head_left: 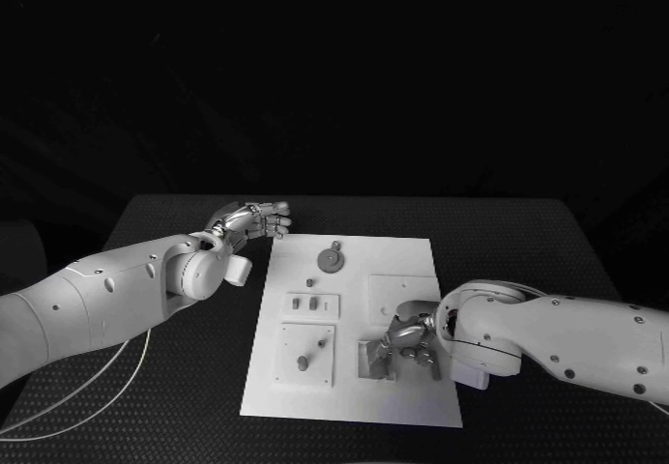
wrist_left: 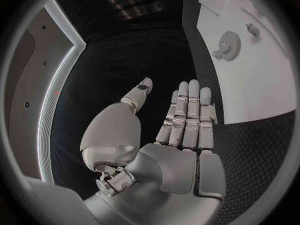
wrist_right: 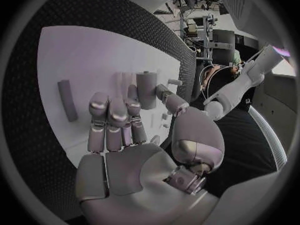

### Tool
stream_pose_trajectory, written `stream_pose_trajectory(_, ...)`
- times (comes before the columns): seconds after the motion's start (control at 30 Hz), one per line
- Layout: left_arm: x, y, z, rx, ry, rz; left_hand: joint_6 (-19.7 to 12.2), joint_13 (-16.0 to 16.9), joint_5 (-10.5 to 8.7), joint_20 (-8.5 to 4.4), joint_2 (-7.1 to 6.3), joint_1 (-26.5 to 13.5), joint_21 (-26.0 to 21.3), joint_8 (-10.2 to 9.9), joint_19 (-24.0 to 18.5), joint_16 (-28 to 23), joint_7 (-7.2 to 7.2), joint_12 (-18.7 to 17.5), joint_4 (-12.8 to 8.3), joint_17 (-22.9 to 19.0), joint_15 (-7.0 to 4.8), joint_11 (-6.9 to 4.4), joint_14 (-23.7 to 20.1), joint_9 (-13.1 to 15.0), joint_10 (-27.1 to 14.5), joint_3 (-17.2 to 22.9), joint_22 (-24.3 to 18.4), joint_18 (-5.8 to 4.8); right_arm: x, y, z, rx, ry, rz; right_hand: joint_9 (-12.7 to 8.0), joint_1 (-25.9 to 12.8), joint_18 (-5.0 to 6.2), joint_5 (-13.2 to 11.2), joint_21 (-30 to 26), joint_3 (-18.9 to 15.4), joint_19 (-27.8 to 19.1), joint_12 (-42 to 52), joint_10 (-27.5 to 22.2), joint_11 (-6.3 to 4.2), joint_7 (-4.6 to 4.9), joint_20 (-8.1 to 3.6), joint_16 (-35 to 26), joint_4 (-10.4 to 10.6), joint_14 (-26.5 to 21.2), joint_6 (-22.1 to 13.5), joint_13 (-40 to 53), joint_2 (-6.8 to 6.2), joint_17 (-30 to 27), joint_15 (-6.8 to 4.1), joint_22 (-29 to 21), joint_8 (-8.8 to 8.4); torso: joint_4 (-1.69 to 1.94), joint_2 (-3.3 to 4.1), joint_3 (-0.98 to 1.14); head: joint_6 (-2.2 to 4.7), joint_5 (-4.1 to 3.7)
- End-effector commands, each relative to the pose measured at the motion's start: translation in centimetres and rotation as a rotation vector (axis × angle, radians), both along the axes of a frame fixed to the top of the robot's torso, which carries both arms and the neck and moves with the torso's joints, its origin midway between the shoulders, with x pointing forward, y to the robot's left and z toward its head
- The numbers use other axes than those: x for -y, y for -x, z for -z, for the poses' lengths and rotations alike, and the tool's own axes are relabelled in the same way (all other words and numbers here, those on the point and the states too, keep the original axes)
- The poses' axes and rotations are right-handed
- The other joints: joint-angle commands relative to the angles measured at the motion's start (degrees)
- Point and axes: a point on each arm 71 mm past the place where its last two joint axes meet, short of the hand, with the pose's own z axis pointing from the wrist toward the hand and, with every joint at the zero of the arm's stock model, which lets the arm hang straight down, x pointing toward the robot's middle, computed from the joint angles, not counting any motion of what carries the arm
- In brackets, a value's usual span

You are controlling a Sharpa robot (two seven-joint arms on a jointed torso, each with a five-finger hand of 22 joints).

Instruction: Assemble the parts on the task board

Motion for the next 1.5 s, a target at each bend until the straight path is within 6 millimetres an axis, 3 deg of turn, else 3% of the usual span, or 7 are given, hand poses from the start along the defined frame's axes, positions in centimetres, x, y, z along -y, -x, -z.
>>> stream_pose_trajectory(0.03,0.24,0.03,-0.1,0.003,0.011,0.009,-0.3,-0.1,0.14,0.31,0.03,-0.6,-0.3,0.3,-0.2,-0.2,0.03,-0.2,0.3,0.1,0.26,0.02,-0.1,-0.1,0.1,0.1,1.0,1.16,-0.16,0.21,0.32,-0.009,0.004,-0.008,-0.1,-0.7,3.62,0.2,0.2,0.0,0.2,-0.3,0.4,0.12,0.07,0.08,0.0,0.2,-0.1,0.3,0.1,0.05,0.0,-0.27,-0.1,-0.28,-0.06,-0.01,0.01,-0.02,0.13)
stream_pose_trajectory(0.43,0.18,0.03,-0.09,0.003,0.01,0.008,-0.4,-0.1,0.15,0.31,0.05,-0.6,-0.3,0.3,-0.2,-0.3,0.04,-0.2,0.3,0.1,0.26,0.02,-0.1,-0.1,0.1,0.2,1.0,1.16,-0.29,0.25,0.49,-0.004,-0.002,0.001,-0.1,-1.4,3.62,0.2,0.3,-0.2,0.0,-0.4,0.3,0.14,0.09,0.12,0.0,0.4,-0.2,0.3,0.2,-0.24,0.0,-0.26,-0.1,-0.39,-0.02,0.0,0.01,-0.03,0.54)
stream_pose_trajectory(0.7,0.16,0.03,-0.08,0.001,0.01,0.008,-0.4,-0.1,0.15,0.32,0.06,-0.6,-0.3,0.3,-0.2,-0.3,0.05,-0.2,0.3,0.2,0.26,0.02,-0.1,-0.1,0.1,0.2,1.0,1.16,-0.43,0.23,0.5,-0.004,-0.004,-0.003,-0.1,-4.3,3.62,0.1,0.4,-2.1,0.0,-0.8,0.0,0.25,0.22,0.15,-0.1,2.0,-0.4,-0.1,0.4,-2.88,-0.1,-0.21,-0.4,-0.7,-0.06,-0.02,-0.01,0.01,0.51)
stream_pose_trajectory(0.87,0.19,0.04,-0.08,0.001,0.011,0.011,-0.4,-0.1,0.16,0.31,0.08,-0.6,-0.3,0.3,-0.2,-0.3,0.05,-0.2,0.3,0.2,0.26,0.02,-0.1,-0.1,0.1,0.2,1.0,1.17,-0.47,0.24,0.52,-0.005,-0.004,-0.004,-0.1,-5.8,3.62,0.1,0.4,-5.0,-0.3,-0.9,-0.4,0.33,0.3,0.02,-0.2,1.5,-0.8,-0.6,0.6,-3.51,-0.1,-0.15,-0.5,-0.92,-0.05,-0.02,-0.01,-0.03,0.56)
stream_pose_trajectory(1.13,0.16,0.04,-0.08,0.0,0.01,0.009,-0.5,-0.1,0.49,0.33,0.16,-0.6,-0.3,0.3,-0.2,-0.4,0.07,-0.2,0.4,0.3,0.27,0.03,-0.1,-0.1,0.1,0.3,1.1,1.17,-0.46,0.27,0.51,-0.004,-0.005,-0.005,0.0,-6.2,3.62,0.1,0.3,-4.8,-0.5,-1.1,-0.7,0.39,0.37,-0.19,-0.3,3.0,-0.9,-0.8,0.8,-4.79,-0.1,-0.11,-0.8,-1.07,-0.08,-0.01,0.01,-0.02,0.56)
stream_pose_trajectory(1.5,0.11,0.03,-0.07,0.0,0.01,0.009,-0.5,-0.1,0.41,0.34,0.07,-0.6,-0.3,0.3,-0.2,-0.4,0.08,-0.2,0.4,0.4,0.28,0.03,-0.1,-0.2,0.1,0.3,1.1,1.16,-0.42,0.85,0.27,0.013,0.002,-0.106,0.2,-6.1,3.62,0.2,0.4,-6.9,-0.8,-1.1,-0.9,0.38,0.36,-0.42,-0.3,2.0,-1.1,-1.0,1.1,-5.72,-0.1,-0.12,-0.9,-1.09,-0.05,0.0,0.05,0.02,0.56)
